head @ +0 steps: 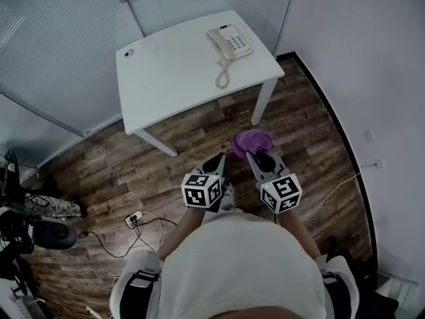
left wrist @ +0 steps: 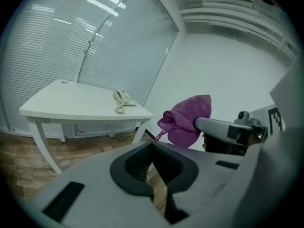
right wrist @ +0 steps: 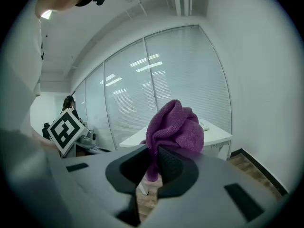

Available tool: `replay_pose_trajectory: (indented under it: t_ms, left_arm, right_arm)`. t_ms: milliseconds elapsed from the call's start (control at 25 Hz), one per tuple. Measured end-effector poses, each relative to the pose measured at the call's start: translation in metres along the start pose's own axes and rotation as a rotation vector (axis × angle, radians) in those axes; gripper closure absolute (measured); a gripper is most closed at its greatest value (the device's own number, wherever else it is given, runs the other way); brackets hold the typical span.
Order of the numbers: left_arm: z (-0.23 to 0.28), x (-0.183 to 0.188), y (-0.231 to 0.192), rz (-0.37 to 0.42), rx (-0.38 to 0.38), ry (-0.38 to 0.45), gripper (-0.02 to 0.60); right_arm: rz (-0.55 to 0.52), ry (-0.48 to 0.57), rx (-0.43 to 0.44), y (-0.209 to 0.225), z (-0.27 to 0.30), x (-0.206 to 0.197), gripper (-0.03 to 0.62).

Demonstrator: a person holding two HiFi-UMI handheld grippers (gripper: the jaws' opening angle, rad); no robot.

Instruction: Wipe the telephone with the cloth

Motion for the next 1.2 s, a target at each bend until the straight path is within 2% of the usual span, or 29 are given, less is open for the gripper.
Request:
replay_pose_trajectory:
  t_ms: [200, 560, 880, 1200]
  left_arm:
    - [-0.024, -0.025, 0.020, 0.006, 0.010, 0.001, 0.561]
    - [-0.023, -0.021, 0.026, 0.009, -0.001, 0.019, 0.560]
    - [0.007, -0.001, 0.015, 0.020, -0.028, 0.000, 0.560]
    - [0.051, 0.038, -0.018, 0.013, -0.038, -0.018, 0.560]
  right_arm:
    - [0.001, -0.018, 0.017, -0.019, -0.032, -0.015, 0.548]
    - [0.006, 0.007, 0.013, -0.017, -0.037, -0.012, 0.548]
    - [0.037, 0.018, -0.001, 0.008, -0.015, -0.004, 0.548]
    - [0.051, -0.004, -0.007, 0.045, 0.037, 0.018, 0.548]
Point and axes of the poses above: the fingertips, and each gripper's own axes: z forward along the fingers, y to its right, x out of its top, the point moved 6 cm from there along -z, backward along the fingers, and after that the axes turned 4 degrees about x, right-handed, at the moved point
